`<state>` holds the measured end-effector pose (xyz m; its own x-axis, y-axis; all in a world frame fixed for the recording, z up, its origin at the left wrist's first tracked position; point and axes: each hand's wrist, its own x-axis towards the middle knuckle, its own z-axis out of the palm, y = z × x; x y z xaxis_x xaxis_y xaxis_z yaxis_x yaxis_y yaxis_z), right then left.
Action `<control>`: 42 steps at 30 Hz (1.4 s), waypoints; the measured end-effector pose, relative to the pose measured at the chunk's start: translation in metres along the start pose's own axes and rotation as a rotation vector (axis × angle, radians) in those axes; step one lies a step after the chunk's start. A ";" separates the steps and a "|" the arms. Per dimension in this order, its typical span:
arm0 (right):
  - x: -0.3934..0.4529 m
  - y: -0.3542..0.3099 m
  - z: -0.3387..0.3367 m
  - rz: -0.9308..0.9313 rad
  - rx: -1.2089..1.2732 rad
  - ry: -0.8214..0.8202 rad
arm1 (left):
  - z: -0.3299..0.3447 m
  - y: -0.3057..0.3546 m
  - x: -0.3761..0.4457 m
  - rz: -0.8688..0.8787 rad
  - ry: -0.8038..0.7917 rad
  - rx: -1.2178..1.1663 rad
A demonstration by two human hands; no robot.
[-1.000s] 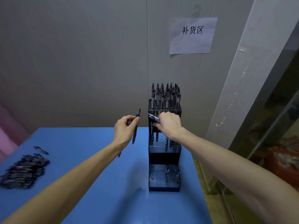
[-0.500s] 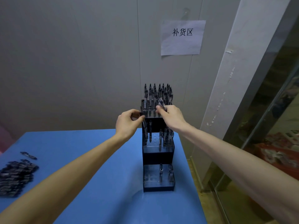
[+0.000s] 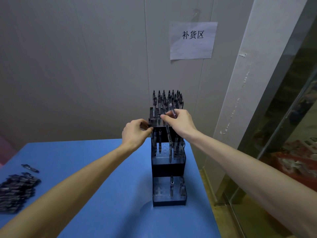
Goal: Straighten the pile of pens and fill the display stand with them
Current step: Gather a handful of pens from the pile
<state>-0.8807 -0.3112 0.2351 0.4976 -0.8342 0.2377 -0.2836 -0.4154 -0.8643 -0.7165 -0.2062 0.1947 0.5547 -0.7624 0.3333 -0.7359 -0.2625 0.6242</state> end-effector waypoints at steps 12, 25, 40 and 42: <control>0.006 0.017 0.004 -0.132 -0.411 0.052 | 0.009 0.005 0.001 -0.013 -0.024 -0.008; 0.002 0.024 0.010 -0.195 -0.628 -0.024 | 0.018 0.018 0.000 -0.002 -0.006 0.061; 0.017 0.023 0.013 -0.121 -0.781 -0.188 | 0.026 0.015 -0.007 0.013 -0.026 0.118; 0.019 0.023 0.012 -0.086 -0.792 -0.215 | 0.026 0.018 -0.005 -0.006 -0.034 0.124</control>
<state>-0.8681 -0.3319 0.2139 0.6674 -0.7334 0.1289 -0.6912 -0.6745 -0.2594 -0.7426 -0.2227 0.1863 0.5468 -0.7800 0.3042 -0.7764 -0.3365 0.5329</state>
